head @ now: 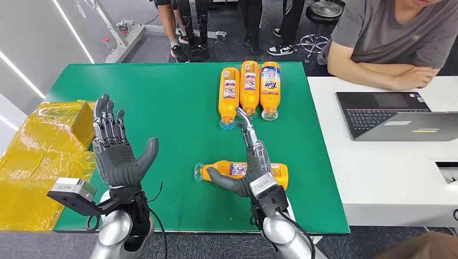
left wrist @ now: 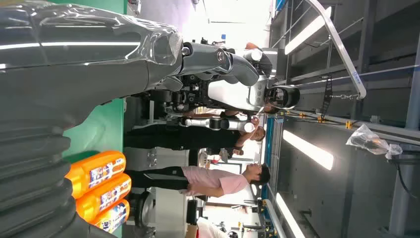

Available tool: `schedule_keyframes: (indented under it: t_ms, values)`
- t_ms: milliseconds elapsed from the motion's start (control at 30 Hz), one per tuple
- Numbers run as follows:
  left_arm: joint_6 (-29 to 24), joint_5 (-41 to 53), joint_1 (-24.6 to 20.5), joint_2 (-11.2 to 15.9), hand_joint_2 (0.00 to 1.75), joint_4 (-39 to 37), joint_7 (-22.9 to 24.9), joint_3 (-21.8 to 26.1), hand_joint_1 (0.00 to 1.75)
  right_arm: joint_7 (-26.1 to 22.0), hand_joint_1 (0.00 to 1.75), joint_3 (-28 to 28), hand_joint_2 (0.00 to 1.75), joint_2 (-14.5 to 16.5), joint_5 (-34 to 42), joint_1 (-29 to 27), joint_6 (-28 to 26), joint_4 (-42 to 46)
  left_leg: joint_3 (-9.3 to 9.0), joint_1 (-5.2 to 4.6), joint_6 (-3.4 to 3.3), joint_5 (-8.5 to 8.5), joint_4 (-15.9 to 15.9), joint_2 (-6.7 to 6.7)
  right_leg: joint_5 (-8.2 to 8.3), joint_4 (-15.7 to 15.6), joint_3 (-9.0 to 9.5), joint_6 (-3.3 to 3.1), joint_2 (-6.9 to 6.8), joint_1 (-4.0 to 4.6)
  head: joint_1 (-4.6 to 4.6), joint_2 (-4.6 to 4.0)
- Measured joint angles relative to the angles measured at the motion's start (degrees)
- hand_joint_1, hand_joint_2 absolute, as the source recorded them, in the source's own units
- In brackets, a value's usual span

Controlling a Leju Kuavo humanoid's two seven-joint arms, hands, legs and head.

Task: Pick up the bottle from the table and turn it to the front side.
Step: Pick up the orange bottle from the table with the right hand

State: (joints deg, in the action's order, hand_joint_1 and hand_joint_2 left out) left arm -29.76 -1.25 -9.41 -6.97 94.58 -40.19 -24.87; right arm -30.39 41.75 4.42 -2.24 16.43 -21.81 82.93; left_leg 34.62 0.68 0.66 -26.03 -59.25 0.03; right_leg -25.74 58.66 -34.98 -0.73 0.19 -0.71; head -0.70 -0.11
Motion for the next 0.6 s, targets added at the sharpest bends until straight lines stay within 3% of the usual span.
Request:
schedule_keyframes:
  t_ms: [467,600]
  values:
    - [0.1,0.1,0.0,0.0,1.75,0.0,0.0,0.0,0.0,0.6,0.0,-0.1,1.75,0.0,-0.8,-1.0,-0.6,0.7,-0.01,0.0,0.0,0.0,0.0,0.0,0.0,0.0,0.0,0.0,0.0,0.0,0.0,0.0]
    - [0.1,-0.2,-0.2,0.0,1.75,-0.2,0.0,0.0,0.0,3.2,0.0,-0.2,1.75,0.0,-3.5,-1.2,-0.3,1.0,-0.01,0.0,0.0,0.0,0.0,0.01,0.0,0.0,-0.01,0.0,0.01,0.0,0.0,0.0]
